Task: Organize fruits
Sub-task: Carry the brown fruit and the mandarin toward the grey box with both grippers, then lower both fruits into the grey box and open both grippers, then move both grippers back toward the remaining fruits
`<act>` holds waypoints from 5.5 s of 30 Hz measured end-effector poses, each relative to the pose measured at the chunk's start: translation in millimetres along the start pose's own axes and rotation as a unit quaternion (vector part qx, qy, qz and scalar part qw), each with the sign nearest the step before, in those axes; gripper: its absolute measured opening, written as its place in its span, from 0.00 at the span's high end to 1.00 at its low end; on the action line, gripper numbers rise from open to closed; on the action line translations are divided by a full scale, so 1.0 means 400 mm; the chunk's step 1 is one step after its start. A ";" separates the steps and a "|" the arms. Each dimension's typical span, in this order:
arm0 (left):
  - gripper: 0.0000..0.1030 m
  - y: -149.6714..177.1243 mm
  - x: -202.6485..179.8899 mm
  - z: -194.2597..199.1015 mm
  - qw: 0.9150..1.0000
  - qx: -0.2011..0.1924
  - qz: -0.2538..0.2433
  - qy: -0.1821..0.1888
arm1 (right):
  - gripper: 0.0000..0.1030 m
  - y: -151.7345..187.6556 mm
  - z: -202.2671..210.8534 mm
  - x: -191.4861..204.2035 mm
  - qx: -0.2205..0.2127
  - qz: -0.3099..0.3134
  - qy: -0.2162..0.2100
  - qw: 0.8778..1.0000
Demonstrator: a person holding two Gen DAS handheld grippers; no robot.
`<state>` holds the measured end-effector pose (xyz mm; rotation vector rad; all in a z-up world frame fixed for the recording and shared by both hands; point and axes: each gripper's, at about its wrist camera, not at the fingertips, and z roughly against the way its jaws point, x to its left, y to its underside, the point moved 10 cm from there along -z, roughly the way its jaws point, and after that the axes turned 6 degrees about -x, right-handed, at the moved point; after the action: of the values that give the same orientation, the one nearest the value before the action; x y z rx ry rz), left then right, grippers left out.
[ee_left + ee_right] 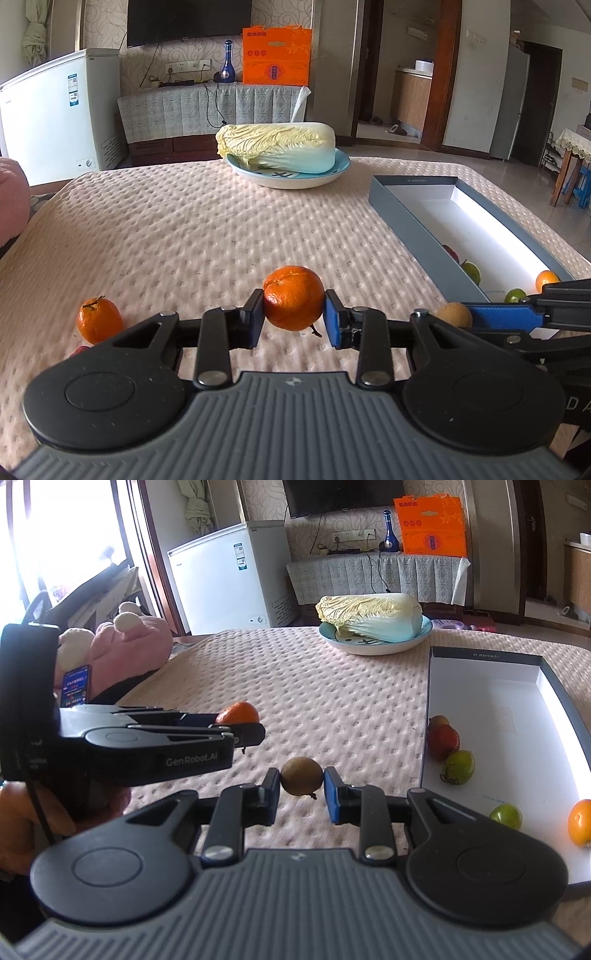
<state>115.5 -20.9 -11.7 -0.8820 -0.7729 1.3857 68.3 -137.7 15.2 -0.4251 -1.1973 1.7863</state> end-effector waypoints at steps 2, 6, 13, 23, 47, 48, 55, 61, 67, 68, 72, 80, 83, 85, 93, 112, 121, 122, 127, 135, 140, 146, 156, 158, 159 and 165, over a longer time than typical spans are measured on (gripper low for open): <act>0.62 0.000 -0.002 0.000 1.000 0.000 0.001 0.002 | 0.72 -0.002 0.004 -0.002 -0.002 -0.001 0.000 1.000; 0.62 0.003 -0.010 -0.005 1.000 0.002 -0.003 0.003 | 0.72 -0.006 0.012 -0.012 -0.006 -0.005 0.002 1.000; 0.62 0.004 -0.028 -0.010 1.000 0.003 -0.007 0.007 | 0.72 -0.018 0.034 -0.033 -0.017 -0.013 0.008 1.000; 0.62 0.004 -0.053 -0.014 1.000 0.003 -0.009 0.016 | 0.72 -0.023 0.068 -0.083 -0.027 -0.025 0.024 0.999; 0.62 0.003 -0.096 -0.020 0.999 0.003 -0.013 0.030 | 0.72 -0.019 0.096 -0.120 -0.030 -0.035 0.040 0.998; 0.62 0.002 -0.096 -0.020 0.999 0.002 -0.014 0.030 | 0.72 -0.019 0.096 -0.119 -0.030 -0.034 0.041 0.998; 0.62 0.002 -0.097 -0.022 1.000 0.002 -0.012 0.029 | 0.72 -0.019 0.094 -0.118 -0.030 -0.033 0.039 0.998; 0.62 -0.006 -0.101 -0.017 0.999 -0.002 -0.008 0.033 | 0.72 -0.019 0.091 -0.123 -0.030 -0.035 0.042 0.998; 0.62 -0.012 -0.113 -0.016 0.999 -0.006 -0.004 0.040 | 0.72 -0.018 0.095 -0.134 -0.031 -0.038 0.049 0.998; 0.62 -0.013 -0.116 -0.017 0.999 -0.005 -0.003 0.041 | 0.72 -0.017 0.096 -0.136 -0.032 -0.039 0.050 0.997; 0.62 -0.020 -0.129 -0.016 0.999 -0.009 0.000 0.048 | 0.72 -0.018 0.102 -0.145 -0.035 -0.043 0.054 0.997; 0.62 -0.030 -0.173 -0.022 0.998 -0.014 -0.005 0.068 | 0.72 -0.017 0.123 -0.180 -0.040 -0.051 0.073 0.995; 0.62 -0.036 -0.191 -0.023 0.997 -0.018 -0.005 0.077 | 0.72 -0.012 0.133 -0.206 -0.038 -0.056 0.092 0.993; 0.62 -0.038 -0.205 -0.026 0.996 -0.020 -0.009 0.084 | 0.72 -0.007 0.138 -0.224 -0.035 -0.061 0.104 0.992; 0.62 -0.048 -0.260 -0.042 0.993 -0.026 -0.025 0.111 | 0.72 0.007 0.149 -0.251 -0.026 -0.068 0.123 0.990; 0.62 -0.052 -0.416 -0.146 0.979 -0.014 -0.053 0.195 | 0.71 0.034 0.128 -0.270 0.008 -0.051 0.137 0.989; 0.62 -0.030 -0.463 -0.214 0.973 0.004 -0.067 0.219 | 0.71 0.050 0.122 -0.285 0.028 -0.048 0.142 0.988; 0.61 -0.030 -0.465 -0.218 0.973 0.003 -0.067 0.219 | 0.71 0.051 0.122 -0.285 0.028 -0.048 0.141 0.988; 0.56 -0.035 -0.465 -0.222 0.972 0.002 -0.054 0.229 | 0.71 0.046 0.122 -0.291 0.024 -0.047 0.146 0.988; 0.47 -0.067 -0.451 -0.200 0.972 -0.018 -0.024 0.234 | 0.71 0.028 0.111 -0.324 0.006 -0.061 0.171 0.983; 0.47 -0.078 -0.438 -0.193 0.973 -0.021 -0.010 0.231 | 0.68 0.026 0.094 -0.338 0.005 -0.074 0.194 0.978; 0.47 -0.093 -0.412 -0.189 0.974 -0.024 0.012 0.226 | 0.67 0.005 0.084 -0.333 -0.015 -0.062 0.217 0.974; 0.45 -0.117 -0.354 -0.165 0.977 -0.036 0.032 0.207 | 0.67 -0.027 0.058 -0.297 -0.036 -0.065 0.206 0.976; 0.43 -0.119 -0.342 -0.165 0.978 -0.035 0.038 0.203 | 0.67 -0.032 0.050 -0.283 -0.038 -0.065 0.201 0.977; 0.43 -0.120 -0.337 -0.164 0.978 -0.035 0.039 0.201 | 0.67 -0.035 0.044 -0.273 -0.038 -0.063 0.197 0.978; 0.41 -0.122 -0.285 -0.149 0.982 -0.039 0.053 0.176 | 0.67 -0.048 -0.009 -0.212 -0.031 -0.054 0.166 0.984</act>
<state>185.6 -137.7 7.7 -1.2047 -0.5164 1.2497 124.6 -203.8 13.6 -0.6548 -1.0213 1.5163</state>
